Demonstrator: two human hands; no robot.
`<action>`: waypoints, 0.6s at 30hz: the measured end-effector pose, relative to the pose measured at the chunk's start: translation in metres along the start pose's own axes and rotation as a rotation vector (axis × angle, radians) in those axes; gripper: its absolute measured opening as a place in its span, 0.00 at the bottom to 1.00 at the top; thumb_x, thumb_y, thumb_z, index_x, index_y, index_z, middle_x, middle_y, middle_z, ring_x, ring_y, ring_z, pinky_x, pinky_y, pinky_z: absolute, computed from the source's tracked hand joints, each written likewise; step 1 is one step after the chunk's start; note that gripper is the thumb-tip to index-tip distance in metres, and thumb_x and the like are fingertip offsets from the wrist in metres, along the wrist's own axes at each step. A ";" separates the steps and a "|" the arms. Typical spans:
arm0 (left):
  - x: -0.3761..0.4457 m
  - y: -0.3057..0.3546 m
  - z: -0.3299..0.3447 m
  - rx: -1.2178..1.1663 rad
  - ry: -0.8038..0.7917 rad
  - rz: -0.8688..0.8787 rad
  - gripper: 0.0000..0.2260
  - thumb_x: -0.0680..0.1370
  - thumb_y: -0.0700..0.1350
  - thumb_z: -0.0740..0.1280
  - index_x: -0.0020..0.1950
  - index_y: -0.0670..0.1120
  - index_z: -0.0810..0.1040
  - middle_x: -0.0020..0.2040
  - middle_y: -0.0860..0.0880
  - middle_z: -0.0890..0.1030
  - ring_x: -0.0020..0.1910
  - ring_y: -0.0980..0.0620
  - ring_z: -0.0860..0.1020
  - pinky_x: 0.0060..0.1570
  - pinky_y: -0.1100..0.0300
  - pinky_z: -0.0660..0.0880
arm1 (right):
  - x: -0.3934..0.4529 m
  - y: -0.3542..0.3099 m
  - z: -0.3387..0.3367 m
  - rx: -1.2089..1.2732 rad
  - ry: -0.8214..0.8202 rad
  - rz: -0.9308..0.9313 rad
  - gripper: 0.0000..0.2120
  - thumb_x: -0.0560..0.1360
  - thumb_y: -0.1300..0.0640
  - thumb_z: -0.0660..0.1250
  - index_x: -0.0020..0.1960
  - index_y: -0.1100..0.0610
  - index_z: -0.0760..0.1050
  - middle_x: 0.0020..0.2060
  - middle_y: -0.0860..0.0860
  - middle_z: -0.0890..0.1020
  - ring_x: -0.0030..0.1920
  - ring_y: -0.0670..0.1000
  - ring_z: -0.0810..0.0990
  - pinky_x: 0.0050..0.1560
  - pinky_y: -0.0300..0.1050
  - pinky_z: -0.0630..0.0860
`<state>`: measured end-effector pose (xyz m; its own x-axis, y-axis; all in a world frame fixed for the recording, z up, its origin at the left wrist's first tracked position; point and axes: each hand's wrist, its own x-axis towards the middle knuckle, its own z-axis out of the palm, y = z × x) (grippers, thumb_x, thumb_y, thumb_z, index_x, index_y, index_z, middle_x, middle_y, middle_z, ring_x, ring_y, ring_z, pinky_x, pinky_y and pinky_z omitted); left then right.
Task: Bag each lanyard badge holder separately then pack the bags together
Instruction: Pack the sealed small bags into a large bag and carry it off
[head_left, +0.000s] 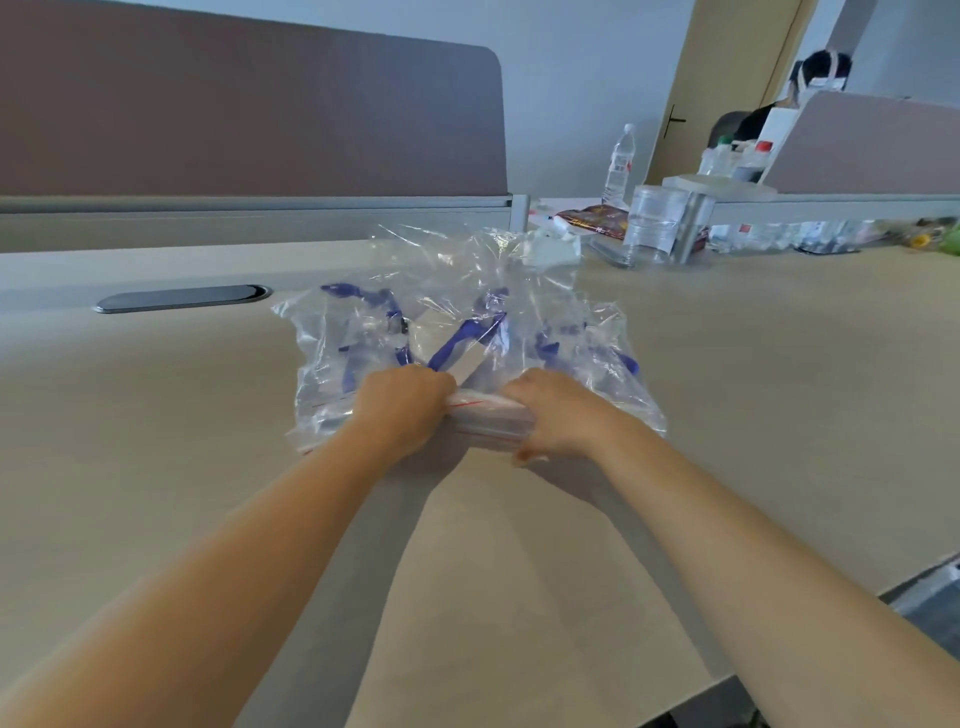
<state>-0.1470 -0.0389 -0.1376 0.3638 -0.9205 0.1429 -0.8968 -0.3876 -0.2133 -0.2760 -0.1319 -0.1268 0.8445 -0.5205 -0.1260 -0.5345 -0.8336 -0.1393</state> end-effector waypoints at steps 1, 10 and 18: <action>0.004 0.001 -0.001 0.017 -0.013 0.002 0.12 0.78 0.39 0.56 0.59 0.45 0.73 0.58 0.44 0.78 0.57 0.42 0.77 0.44 0.54 0.69 | 0.000 0.004 0.001 -0.026 -0.012 0.031 0.28 0.65 0.54 0.74 0.62 0.56 0.69 0.59 0.57 0.72 0.60 0.57 0.70 0.56 0.46 0.70; 0.018 -0.003 0.000 -0.105 -0.061 0.027 0.08 0.77 0.41 0.59 0.52 0.43 0.76 0.53 0.44 0.80 0.55 0.44 0.77 0.51 0.53 0.73 | -0.002 0.012 0.018 -0.051 0.219 -0.008 0.14 0.71 0.69 0.59 0.55 0.59 0.68 0.52 0.58 0.76 0.51 0.58 0.76 0.43 0.44 0.66; 0.009 -0.006 -0.002 -0.381 -0.137 0.030 0.15 0.74 0.51 0.65 0.54 0.42 0.73 0.55 0.44 0.78 0.55 0.43 0.76 0.52 0.53 0.71 | 0.001 0.004 0.004 0.184 0.210 0.039 0.10 0.72 0.69 0.57 0.46 0.57 0.72 0.50 0.61 0.79 0.49 0.58 0.77 0.38 0.41 0.63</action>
<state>-0.1389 -0.0450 -0.1327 0.3432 -0.9393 0.0063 -0.9273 -0.3377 0.1615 -0.2774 -0.1351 -0.1312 0.8010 -0.5946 0.0692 -0.5476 -0.7745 -0.3167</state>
